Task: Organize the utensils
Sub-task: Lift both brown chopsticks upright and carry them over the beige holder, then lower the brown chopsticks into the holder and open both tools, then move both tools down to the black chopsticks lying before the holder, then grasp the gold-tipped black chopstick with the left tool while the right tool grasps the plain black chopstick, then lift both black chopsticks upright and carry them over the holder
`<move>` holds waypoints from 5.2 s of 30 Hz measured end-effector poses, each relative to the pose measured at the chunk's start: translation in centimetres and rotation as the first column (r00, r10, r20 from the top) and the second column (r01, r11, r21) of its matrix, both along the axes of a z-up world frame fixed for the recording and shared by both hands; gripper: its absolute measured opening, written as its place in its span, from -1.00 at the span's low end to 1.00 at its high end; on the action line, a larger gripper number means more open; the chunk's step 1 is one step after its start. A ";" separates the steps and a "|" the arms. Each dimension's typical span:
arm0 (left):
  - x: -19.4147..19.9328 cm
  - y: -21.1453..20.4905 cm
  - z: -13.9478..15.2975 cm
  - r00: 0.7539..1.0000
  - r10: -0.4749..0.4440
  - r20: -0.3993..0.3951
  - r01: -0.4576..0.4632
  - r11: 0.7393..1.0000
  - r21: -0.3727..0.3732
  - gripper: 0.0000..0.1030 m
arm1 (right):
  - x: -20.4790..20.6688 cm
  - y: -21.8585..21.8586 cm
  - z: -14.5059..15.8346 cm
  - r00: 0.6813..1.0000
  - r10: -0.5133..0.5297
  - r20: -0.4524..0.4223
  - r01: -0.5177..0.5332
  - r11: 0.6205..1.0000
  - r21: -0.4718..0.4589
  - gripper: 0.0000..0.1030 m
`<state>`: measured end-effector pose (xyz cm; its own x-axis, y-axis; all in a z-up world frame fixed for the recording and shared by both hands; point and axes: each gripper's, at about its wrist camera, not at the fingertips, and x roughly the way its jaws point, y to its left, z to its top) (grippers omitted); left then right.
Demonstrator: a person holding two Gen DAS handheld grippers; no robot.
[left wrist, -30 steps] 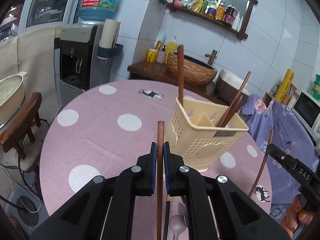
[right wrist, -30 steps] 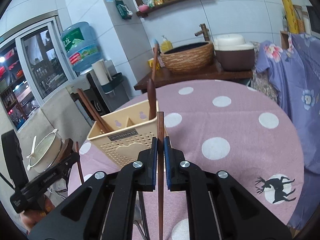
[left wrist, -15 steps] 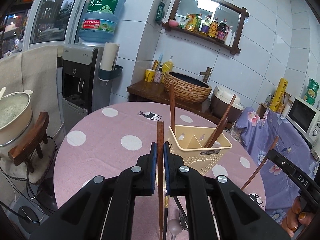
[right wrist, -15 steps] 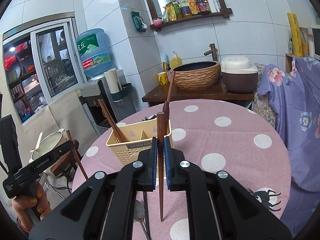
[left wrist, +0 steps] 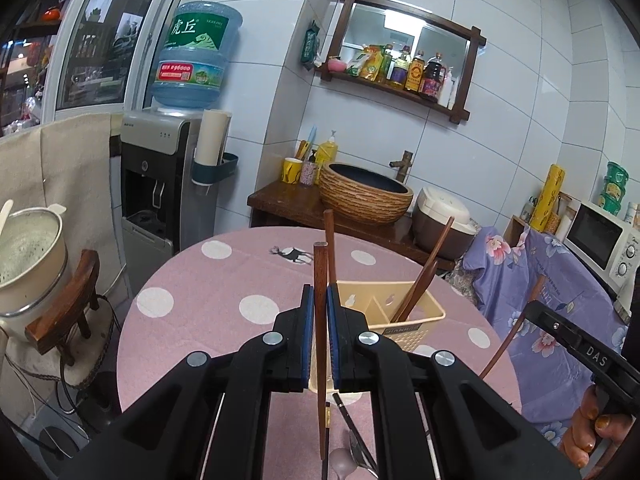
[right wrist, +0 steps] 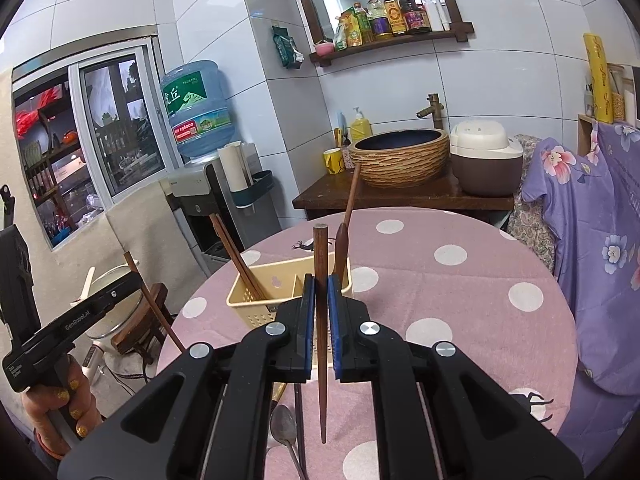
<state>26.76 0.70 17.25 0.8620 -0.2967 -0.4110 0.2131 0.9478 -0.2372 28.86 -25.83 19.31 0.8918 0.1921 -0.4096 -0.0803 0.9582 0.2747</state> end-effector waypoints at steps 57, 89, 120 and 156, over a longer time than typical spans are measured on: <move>3.2 -1.6 -5.4 0.997 0.015 -0.074 -0.017 1.000 -0.015 0.48 | 4.0 1.8 -4.4 0.999 -0.052 0.003 0.052 0.997 -0.057 -0.10; 1.5 -4.4 -17.5 0.887 -0.149 -0.437 0.210 0.973 0.094 -0.51 | -1.5 2.5 -18.4 0.941 -0.030 -0.337 -0.005 0.995 -0.102 0.01; 3.1 -1.8 -18.3 0.892 -0.064 -0.447 0.155 0.973 0.170 -0.82 | 7.0 9.4 -18.0 0.891 0.107 -0.442 -0.180 0.976 -0.126 -0.10; 4.9 -3.9 -18.5 0.916 0.017 -0.401 0.112 0.949 0.296 -0.84 | 8.7 4.6 -19.7 0.891 0.000 -0.455 -0.073 0.987 -0.143 -0.83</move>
